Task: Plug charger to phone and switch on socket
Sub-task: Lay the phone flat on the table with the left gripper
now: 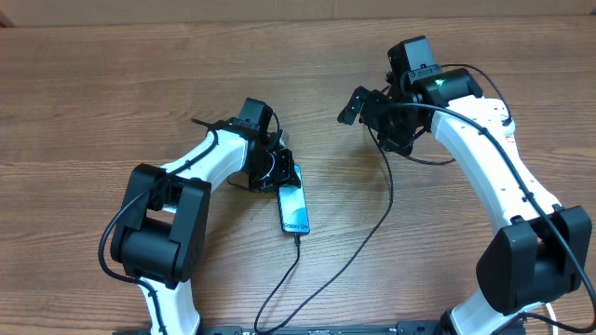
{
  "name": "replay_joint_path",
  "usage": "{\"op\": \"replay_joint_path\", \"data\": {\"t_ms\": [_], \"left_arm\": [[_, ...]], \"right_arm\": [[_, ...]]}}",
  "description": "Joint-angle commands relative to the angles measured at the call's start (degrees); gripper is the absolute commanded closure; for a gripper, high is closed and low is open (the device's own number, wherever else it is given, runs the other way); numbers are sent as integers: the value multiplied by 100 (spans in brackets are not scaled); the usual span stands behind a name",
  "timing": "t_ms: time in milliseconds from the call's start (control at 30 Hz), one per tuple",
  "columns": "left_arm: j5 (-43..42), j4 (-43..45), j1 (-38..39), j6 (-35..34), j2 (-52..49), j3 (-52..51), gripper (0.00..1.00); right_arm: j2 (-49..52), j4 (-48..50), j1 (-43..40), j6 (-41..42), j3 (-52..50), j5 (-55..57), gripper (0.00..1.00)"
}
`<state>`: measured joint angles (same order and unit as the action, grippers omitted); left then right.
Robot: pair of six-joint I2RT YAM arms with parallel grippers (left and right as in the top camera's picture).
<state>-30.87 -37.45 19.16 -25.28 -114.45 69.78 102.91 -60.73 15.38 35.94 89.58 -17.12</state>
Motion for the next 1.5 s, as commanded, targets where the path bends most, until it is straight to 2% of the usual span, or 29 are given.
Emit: {"op": "replay_joint_path", "data": {"t_ms": [0,667,1100,1467], "left_arm": [[103,-42,33,87,-116,-28,70],[144,-127,33,87,-116,-28,64],[146,-133,33,87,-116,-28,66],[146,-151,33,87,-116,-28,62]], "right_arm": [[-133,7,-2,-70,50,59,0],[-133,-7,-2,-70,50,59,0],[-133,-7,-2,-70,50,59,0],[-133,-7,-2,-70,50,59,0]]}}
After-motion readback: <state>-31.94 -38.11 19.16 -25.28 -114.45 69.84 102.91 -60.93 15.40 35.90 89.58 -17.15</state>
